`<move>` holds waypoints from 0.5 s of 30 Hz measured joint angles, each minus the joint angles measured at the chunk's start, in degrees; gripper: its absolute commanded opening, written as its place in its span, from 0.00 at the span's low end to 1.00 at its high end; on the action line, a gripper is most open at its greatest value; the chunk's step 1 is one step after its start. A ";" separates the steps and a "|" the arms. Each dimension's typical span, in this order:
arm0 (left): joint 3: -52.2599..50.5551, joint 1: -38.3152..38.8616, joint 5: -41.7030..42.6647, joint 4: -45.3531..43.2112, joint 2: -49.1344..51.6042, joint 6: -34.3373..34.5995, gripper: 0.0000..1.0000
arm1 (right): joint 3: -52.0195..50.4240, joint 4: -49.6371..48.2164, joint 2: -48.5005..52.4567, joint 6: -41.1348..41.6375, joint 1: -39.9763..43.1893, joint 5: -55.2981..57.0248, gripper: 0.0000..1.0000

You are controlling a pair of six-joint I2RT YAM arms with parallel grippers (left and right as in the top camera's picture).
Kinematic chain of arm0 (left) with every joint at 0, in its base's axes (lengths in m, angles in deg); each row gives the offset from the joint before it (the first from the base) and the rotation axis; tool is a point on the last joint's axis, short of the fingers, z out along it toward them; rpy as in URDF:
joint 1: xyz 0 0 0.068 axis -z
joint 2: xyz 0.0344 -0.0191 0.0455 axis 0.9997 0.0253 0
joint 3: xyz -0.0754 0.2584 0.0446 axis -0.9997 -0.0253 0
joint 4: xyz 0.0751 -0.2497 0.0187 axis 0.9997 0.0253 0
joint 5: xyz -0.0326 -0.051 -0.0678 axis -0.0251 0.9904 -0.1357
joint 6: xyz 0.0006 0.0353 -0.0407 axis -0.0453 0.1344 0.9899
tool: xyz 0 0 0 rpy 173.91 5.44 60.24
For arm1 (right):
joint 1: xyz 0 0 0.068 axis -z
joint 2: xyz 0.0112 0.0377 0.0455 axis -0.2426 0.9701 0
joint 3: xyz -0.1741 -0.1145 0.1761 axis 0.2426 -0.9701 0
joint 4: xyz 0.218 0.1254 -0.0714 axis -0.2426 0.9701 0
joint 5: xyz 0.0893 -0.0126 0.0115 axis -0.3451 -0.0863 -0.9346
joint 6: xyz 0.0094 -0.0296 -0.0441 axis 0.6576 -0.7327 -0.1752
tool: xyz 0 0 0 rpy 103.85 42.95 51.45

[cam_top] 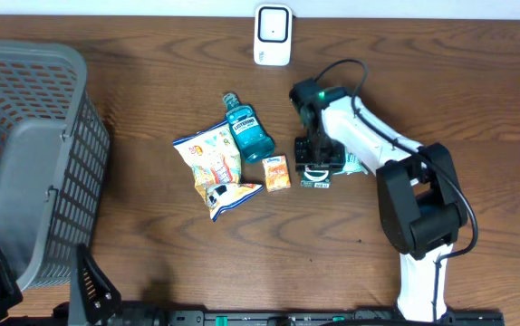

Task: Scan the item barcode
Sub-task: 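Reach the right gripper to the green Zam-Buk box and grasp it, then lift the Zam-Buk box with the right gripper toward the scanner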

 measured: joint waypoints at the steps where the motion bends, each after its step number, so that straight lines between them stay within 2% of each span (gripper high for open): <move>1: 0.00 0.04 -0.02 0.09 0.00 0.22 0.98 | 1.33 2.38 0.00 0.00 0.04 -0.90 0.39; 9: -1.20 0.59 0.00 1.75 -0.04 9.92 0.98 | 7.69 17.73 0.00 -0.50 0.09 -7.96 0.39; 15: -5.16 0.72 -1.70 0.61 -0.04 13.18 0.98 | 8.20 21.33 0.00 -1.18 0.09 -9.70 0.39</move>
